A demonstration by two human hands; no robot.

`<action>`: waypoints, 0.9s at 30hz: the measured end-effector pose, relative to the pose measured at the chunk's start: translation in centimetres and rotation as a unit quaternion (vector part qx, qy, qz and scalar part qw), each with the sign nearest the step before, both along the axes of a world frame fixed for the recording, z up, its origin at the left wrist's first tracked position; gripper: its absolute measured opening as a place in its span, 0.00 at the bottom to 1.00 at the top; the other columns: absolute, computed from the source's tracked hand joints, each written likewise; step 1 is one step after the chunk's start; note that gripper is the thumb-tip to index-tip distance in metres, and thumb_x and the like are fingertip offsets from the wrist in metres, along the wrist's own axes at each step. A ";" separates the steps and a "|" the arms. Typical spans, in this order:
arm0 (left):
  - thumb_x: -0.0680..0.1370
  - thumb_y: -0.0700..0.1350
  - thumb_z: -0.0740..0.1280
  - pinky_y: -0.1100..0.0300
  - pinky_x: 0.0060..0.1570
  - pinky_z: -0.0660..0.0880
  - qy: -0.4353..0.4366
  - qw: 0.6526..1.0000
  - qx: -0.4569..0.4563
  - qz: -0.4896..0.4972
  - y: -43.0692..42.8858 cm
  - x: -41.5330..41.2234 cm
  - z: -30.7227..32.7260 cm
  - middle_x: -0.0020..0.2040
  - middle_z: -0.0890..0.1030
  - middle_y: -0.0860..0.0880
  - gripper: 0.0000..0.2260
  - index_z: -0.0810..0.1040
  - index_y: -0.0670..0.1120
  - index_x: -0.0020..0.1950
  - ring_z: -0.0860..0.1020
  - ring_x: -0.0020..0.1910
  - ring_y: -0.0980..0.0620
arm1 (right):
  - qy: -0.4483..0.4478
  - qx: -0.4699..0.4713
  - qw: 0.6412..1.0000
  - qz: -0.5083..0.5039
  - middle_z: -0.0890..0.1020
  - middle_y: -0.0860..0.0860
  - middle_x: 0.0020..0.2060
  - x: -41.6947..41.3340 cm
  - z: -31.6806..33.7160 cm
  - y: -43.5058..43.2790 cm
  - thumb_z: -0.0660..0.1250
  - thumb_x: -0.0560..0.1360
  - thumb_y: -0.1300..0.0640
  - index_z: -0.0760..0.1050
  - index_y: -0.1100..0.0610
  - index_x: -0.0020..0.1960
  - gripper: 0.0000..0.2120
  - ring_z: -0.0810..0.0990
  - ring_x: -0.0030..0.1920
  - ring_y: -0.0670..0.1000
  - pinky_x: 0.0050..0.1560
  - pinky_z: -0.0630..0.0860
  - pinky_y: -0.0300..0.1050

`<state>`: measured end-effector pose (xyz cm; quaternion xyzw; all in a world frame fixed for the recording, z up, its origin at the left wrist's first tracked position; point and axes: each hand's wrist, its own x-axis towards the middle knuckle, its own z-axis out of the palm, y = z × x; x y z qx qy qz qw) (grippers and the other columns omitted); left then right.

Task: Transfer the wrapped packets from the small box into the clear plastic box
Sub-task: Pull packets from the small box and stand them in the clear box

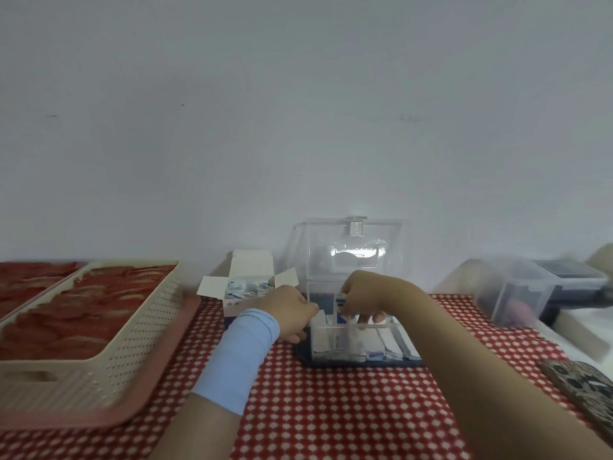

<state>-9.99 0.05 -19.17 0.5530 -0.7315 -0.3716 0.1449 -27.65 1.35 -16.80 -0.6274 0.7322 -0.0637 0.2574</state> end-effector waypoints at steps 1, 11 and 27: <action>0.82 0.50 0.62 0.50 0.54 0.81 -0.006 1.000 -0.006 -0.006 -0.1 0.0 -0.1 0.50 0.86 0.44 0.15 0.81 0.40 0.56 0.85 0.46 0.48 | 0.009 0.005 1.000 0.006 0.83 0.54 0.42 0.3 -0.2 -0.3 0.68 0.77 0.61 0.80 0.60 0.50 0.04 0.84 0.39 0.53 0.32 0.76 0.40; 0.81 0.49 0.62 0.49 0.55 0.81 -0.025 0.999 -0.022 -0.019 -0.6 -0.2 -0.3 0.48 0.86 0.43 0.15 0.82 0.39 0.55 0.85 0.46 0.46 | 0.114 -0.025 0.993 0.008 0.78 0.53 0.42 1.1 -2.9 -1.7 0.71 0.76 0.57 0.77 0.59 0.51 0.07 0.78 0.43 0.53 0.49 0.77 0.44; 0.80 0.44 0.63 0.47 0.58 0.79 -0.081 0.995 -0.034 -0.056 -0.4 0.0 0.1 0.53 0.84 0.39 0.13 0.81 0.36 0.56 0.83 0.52 0.43 | 0.143 -0.043 0.989 -0.001 0.83 0.54 0.49 1.0 -2.6 -1.7 0.75 0.74 0.56 0.79 0.60 0.56 0.14 0.85 0.44 0.53 0.54 0.82 0.48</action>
